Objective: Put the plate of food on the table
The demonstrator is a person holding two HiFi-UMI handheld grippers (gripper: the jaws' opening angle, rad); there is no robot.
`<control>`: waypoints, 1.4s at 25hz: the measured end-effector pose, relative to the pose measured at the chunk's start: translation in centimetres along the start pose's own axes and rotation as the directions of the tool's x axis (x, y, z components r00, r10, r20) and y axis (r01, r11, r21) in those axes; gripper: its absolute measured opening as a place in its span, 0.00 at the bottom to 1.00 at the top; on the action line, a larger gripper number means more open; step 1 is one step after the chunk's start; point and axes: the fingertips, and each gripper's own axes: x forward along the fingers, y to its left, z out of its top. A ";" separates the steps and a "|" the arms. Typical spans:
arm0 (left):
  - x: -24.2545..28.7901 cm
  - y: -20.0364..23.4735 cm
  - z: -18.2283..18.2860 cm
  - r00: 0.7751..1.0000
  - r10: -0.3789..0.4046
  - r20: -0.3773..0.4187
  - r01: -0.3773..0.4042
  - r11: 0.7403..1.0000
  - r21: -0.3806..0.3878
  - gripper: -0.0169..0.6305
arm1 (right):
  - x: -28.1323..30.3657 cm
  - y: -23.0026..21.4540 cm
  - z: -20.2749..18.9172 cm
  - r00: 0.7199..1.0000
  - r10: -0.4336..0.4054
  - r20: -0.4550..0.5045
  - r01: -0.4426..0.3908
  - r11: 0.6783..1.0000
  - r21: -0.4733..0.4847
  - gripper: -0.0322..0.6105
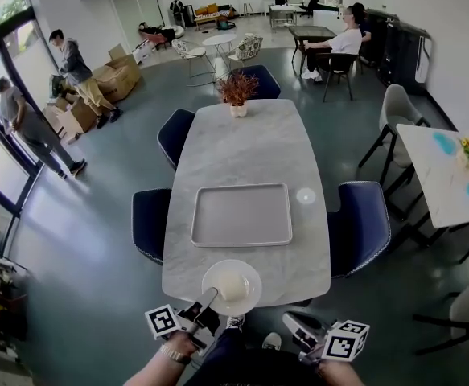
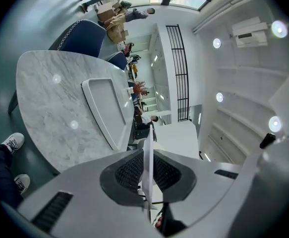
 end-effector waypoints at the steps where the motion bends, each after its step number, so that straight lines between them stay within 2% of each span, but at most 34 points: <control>1: 0.3 0.0 0.4 1.000 -0.002 -0.004 0.002 1.000 0.001 0.08 | 0.0 0.0 0.2 1.000 -0.009 0.009 0.009 1.000 -0.002 0.07; 5: 2.0 0.0 2.4 1.000 -0.014 -0.023 0.014 1.000 -0.003 0.08 | 1.1 -0.1 1.2 0.999 -0.020 0.049 0.019 1.000 0.020 0.07; 11: 4.0 1.3 5.5 0.999 0.010 -0.052 -0.011 1.000 -0.018 0.08 | 2.2 -0.5 3.0 0.993 -0.066 0.102 0.065 0.998 0.006 0.07; 20: 8.4 4.5 9.7 0.997 0.057 -0.050 -0.062 0.994 -0.089 0.08 | 2.5 -1.3 4.4 0.969 -0.153 0.192 0.148 0.988 0.039 0.07; 26: 11.3 8.0 12.6 0.991 0.122 -0.054 -0.128 0.985 -0.116 0.08 | 3.2 -1.7 4.2 0.949 -0.210 0.236 0.197 0.977 0.076 0.07; 35: 16.2 12.6 16.9 0.973 0.219 -0.070 -0.225 0.971 -0.083 0.08 | 4.0 -2.1 4.0 0.910 -0.292 0.293 0.267 0.956 0.124 0.07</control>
